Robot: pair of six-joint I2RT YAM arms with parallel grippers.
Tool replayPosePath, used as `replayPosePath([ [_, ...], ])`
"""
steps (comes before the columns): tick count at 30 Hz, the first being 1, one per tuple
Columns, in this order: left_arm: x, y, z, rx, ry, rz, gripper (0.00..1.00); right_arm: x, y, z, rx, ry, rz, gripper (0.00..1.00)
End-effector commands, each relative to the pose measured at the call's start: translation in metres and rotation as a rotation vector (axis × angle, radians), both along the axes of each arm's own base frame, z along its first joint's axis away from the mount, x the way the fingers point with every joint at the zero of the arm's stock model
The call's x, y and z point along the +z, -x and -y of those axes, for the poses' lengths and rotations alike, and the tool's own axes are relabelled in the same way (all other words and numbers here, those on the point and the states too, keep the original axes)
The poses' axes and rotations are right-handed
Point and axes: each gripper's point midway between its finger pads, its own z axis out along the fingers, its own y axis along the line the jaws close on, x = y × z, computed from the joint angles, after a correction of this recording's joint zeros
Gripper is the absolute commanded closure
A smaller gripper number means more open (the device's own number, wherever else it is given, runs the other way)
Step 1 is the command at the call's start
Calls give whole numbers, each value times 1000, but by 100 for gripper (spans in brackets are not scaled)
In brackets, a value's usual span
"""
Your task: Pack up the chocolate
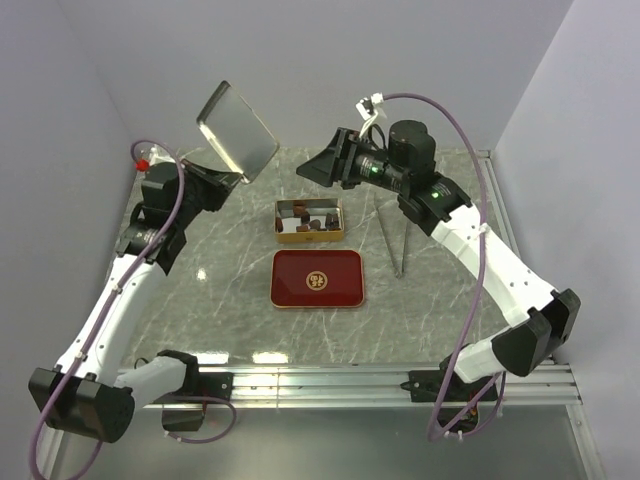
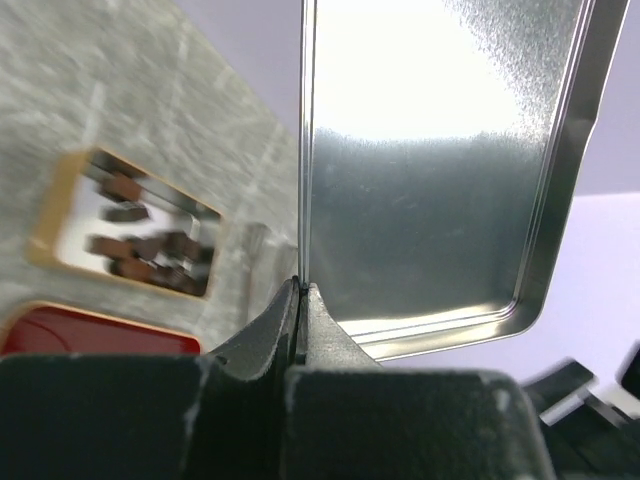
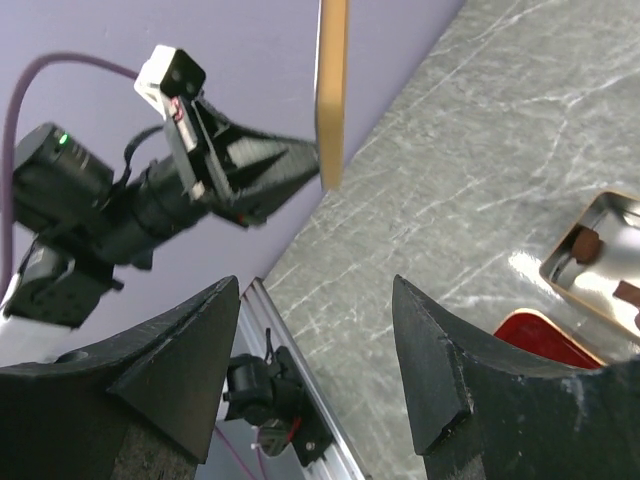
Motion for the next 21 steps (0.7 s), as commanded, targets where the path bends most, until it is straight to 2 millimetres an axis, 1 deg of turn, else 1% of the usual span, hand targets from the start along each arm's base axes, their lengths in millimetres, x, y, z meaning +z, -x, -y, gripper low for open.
replayPosePath([
  [1, 28, 5, 17, 12, 135, 51, 100, 32, -5, -9, -1, -60, 90, 31],
  [2, 29, 6, 25, 9, 144, 45, 100, 33, -5, -10, 1, -60, 95, 31],
  [4, 32, 6, 31, 12, 152, 35, 100, 34, -6, -12, 5, -58, 104, 31],
  [5, 33, 8, 40, -6, 163, 29, 100, 35, -6, -12, 2, -58, 112, 31],
  [7, 37, 6, 48, -23, 176, 36, 100, 37, -7, -12, -7, -57, 126, 31],
  [8, 38, 8, 56, -36, 177, 33, 100, 36, -8, -12, -8, -55, 126, 31],
  [9, 39, 7, 60, -38, 176, 31, 100, 36, -8, -11, -13, -54, 130, 31],
  [14, 42, 13, 85, -93, 197, 18, 100, 34, -14, -10, -41, -40, 148, 31],
  [19, 48, 17, 97, -125, 225, 21, 100, 24, -23, -9, -88, 3, 157, 31],
  [21, 49, 20, 100, -135, 240, 12, 100, 23, -29, -6, -123, 16, 176, 31],
])
